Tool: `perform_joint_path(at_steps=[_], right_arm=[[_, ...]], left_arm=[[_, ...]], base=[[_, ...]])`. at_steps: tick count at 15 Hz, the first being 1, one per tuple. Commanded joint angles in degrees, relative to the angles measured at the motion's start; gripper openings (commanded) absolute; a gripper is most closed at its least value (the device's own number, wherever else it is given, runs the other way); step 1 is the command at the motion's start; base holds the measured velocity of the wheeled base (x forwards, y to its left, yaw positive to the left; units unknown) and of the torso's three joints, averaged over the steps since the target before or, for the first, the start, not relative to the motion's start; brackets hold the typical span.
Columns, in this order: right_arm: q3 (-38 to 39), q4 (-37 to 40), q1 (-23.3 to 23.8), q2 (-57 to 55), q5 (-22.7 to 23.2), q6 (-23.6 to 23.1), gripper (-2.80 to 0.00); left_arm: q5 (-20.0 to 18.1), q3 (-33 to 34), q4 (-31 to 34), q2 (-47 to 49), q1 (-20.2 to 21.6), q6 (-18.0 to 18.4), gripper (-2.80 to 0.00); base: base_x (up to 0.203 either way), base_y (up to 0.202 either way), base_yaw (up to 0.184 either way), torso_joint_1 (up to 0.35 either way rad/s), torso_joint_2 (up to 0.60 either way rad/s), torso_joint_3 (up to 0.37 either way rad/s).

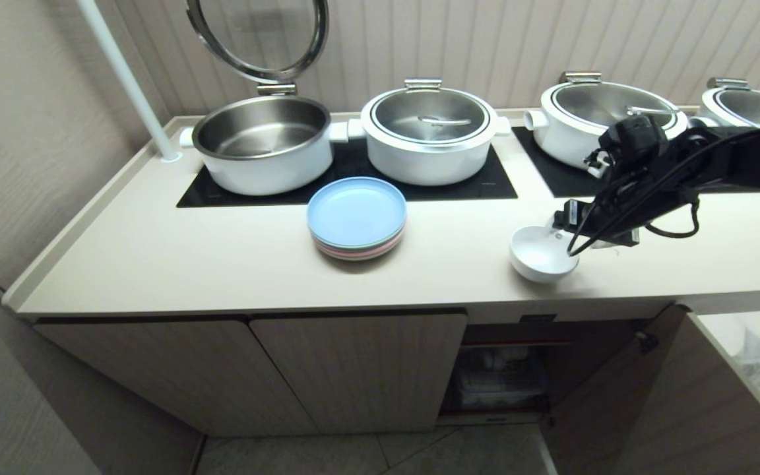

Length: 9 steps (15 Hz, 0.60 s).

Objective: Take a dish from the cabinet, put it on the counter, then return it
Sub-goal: Place it on the table

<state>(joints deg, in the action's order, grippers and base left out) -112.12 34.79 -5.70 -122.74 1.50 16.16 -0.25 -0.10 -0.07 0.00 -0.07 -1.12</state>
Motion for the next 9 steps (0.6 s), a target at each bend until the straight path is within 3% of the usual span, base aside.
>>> perform_joint_path(at_steps=[1, 9], right_arm=[[0.3, 0.5, -0.1, 1.8, 0.1, -0.3, 0.00], [4.5, 1.2, -0.4, 7.9, -0.5, -7.1, 0.00]], left_arm=[[0.0, 0.0, 0.0, 0.0, 0.0, 0.0, -2.80], [0.0, 0.0, 0.0, 0.0, 0.0, 0.0, -2.80]], base=[[0.000, 0.000, 0.000, 0.000, 0.00, 0.000], [0.000, 0.000, 0.000, 0.000, 0.00, 0.000]])
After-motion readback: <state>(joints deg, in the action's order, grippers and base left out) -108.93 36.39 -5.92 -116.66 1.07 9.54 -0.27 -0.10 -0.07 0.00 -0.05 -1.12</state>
